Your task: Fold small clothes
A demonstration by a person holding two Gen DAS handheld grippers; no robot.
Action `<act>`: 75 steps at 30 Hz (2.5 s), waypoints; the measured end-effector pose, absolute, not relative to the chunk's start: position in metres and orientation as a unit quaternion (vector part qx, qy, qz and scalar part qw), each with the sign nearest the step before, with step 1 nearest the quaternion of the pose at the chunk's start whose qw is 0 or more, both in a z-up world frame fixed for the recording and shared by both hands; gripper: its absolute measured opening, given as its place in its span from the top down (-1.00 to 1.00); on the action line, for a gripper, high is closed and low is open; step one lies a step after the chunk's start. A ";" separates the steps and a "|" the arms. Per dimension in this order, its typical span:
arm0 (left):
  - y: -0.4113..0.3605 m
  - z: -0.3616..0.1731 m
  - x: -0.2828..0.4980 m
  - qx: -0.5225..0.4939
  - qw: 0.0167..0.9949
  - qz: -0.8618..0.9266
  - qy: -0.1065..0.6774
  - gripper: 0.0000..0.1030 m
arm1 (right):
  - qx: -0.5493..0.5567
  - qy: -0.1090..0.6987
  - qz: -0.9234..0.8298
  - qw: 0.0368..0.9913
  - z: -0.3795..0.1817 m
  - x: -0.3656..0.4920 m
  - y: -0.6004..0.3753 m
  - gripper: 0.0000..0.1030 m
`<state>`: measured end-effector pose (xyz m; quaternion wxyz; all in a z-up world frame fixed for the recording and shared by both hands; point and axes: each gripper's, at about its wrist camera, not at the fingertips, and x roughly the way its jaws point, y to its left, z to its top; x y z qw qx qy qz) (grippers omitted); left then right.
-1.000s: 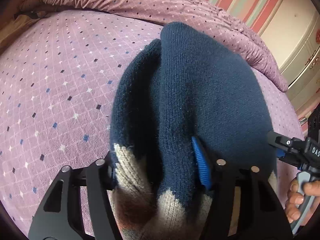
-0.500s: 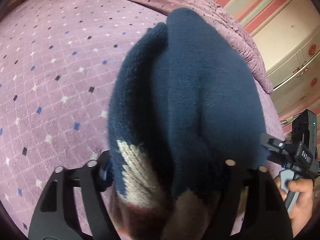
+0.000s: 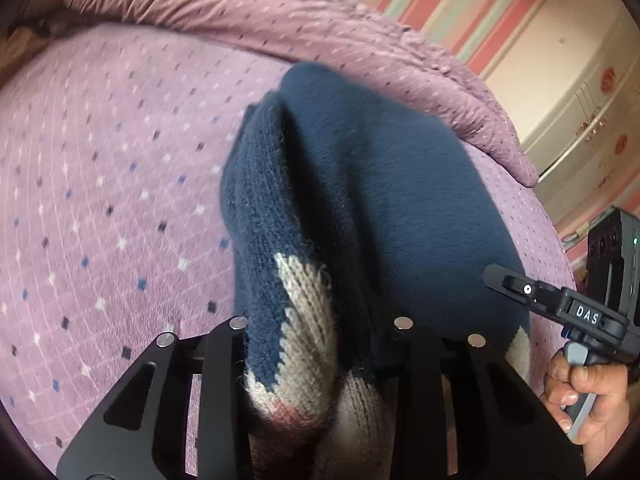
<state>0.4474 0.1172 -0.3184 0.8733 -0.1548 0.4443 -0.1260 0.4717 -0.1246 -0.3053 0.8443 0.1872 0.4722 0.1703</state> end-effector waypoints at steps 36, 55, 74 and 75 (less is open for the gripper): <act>-0.213 -0.323 0.331 -0.028 0.867 -0.213 0.449 0.39 | 0.140 0.479 0.052 0.865 -0.287 0.332 -0.431 0.05; -0.152 -0.265 0.277 0.025 0.925 -0.095 0.367 -0.55 | 0.147 0.367 -0.015 0.918 -0.209 0.254 -0.416 -0.76; 0.038 -0.221 0.124 0.027 0.938 0.027 0.345 -0.94 | -0.012 0.372 -0.014 0.928 -0.157 0.095 -0.250 -0.90; 0.049 -0.218 0.115 0.026 0.938 0.039 0.345 -0.93 | -0.011 0.369 -0.016 0.929 -0.153 0.088 -0.245 -0.91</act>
